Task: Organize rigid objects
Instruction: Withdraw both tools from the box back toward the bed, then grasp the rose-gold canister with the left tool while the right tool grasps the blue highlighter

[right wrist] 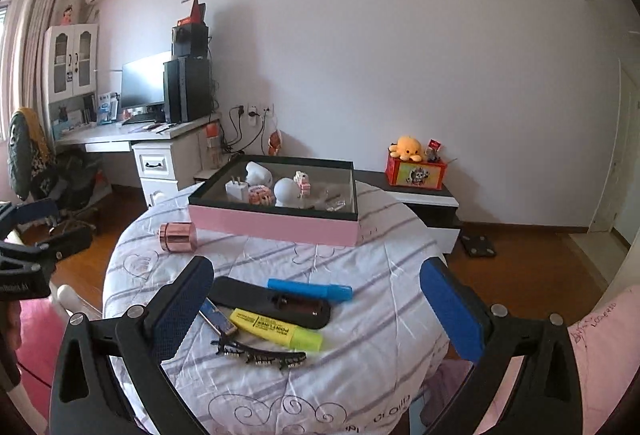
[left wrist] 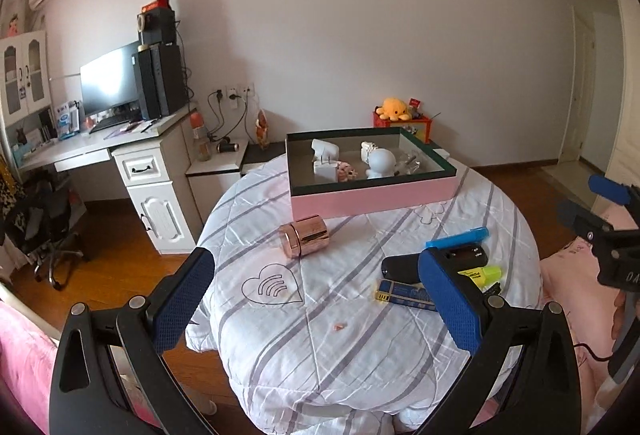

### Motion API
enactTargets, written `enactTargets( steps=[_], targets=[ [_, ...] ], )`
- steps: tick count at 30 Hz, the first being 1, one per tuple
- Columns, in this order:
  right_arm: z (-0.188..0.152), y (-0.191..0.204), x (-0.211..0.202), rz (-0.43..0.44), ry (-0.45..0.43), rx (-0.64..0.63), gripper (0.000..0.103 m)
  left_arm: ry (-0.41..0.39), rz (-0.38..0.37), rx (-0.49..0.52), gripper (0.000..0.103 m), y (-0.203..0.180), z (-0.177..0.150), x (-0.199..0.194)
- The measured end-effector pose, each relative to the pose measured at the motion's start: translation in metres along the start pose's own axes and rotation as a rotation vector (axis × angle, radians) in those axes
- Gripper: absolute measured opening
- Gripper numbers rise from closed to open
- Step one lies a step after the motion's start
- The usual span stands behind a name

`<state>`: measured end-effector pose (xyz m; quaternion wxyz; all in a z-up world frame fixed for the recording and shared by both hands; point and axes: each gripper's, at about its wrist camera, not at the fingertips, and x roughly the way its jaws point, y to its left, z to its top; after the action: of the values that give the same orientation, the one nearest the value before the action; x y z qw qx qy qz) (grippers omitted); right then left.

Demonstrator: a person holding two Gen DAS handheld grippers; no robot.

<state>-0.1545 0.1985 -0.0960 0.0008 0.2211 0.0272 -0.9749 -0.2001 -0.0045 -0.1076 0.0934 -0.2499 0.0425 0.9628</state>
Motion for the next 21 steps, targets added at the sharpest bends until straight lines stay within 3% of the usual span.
enactTargets(
  steps=[8,21],
  targets=[
    [-0.010,-0.004,0.004,-0.011,0.040,0.013,0.103,0.029,-0.004,0.012,0.103,-0.002,-0.008,0.006],
    [-0.046,-0.008,0.055,0.001,0.210,0.047,0.103,0.163,-0.032,-0.011,0.103,-0.002,-0.028,0.050]
  ],
)
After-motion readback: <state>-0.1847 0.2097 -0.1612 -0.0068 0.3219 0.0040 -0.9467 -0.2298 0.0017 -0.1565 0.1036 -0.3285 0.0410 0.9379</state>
